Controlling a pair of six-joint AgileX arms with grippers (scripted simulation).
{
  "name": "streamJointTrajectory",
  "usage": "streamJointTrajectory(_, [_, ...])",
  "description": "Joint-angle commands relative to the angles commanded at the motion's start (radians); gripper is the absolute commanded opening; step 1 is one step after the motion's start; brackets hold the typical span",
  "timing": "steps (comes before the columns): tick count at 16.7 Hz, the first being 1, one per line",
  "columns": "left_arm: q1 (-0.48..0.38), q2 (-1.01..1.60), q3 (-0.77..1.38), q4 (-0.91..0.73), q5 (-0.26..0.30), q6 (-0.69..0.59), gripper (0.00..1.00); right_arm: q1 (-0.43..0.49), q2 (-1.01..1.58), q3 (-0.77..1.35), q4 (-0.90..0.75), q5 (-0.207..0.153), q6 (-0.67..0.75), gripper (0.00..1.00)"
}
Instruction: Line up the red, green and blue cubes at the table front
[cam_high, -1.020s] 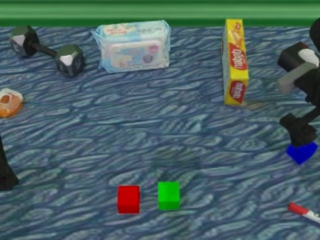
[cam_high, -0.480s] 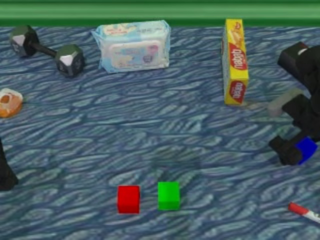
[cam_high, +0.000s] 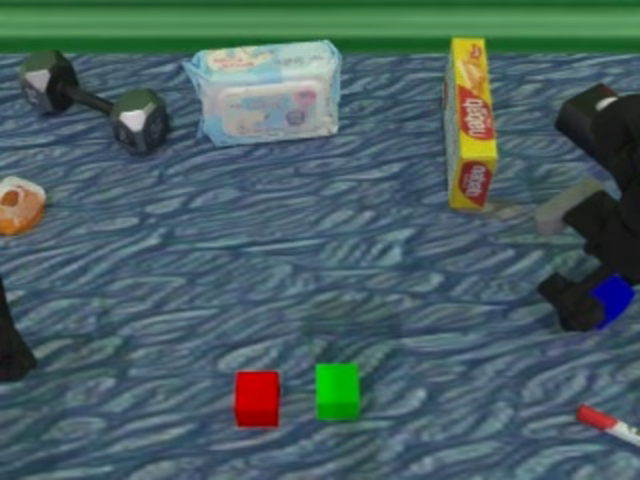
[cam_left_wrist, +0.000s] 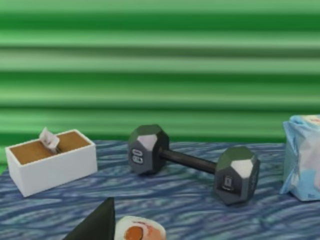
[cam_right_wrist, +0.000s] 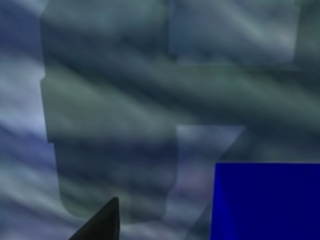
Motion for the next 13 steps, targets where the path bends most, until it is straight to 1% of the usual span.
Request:
streamJointTrajectory(10, [0.000, 0.000, 0.000, 0.000, 0.000, 0.000, 1.00, 0.000, 0.000, 0.000, 0.000, 0.000, 0.000, 0.02])
streamJointTrajectory(11, [0.000, 0.000, 0.000, 0.000, 0.000, 0.000, 1.00, 0.000, 0.000, 0.000, 0.000, 0.000, 0.000, 0.00])
streamJointTrajectory(13, [0.000, 0.000, 0.000, 0.000, 0.000, 0.000, 1.00, 0.000, 0.000, 0.000, 0.000, 0.000, 0.000, 0.00])
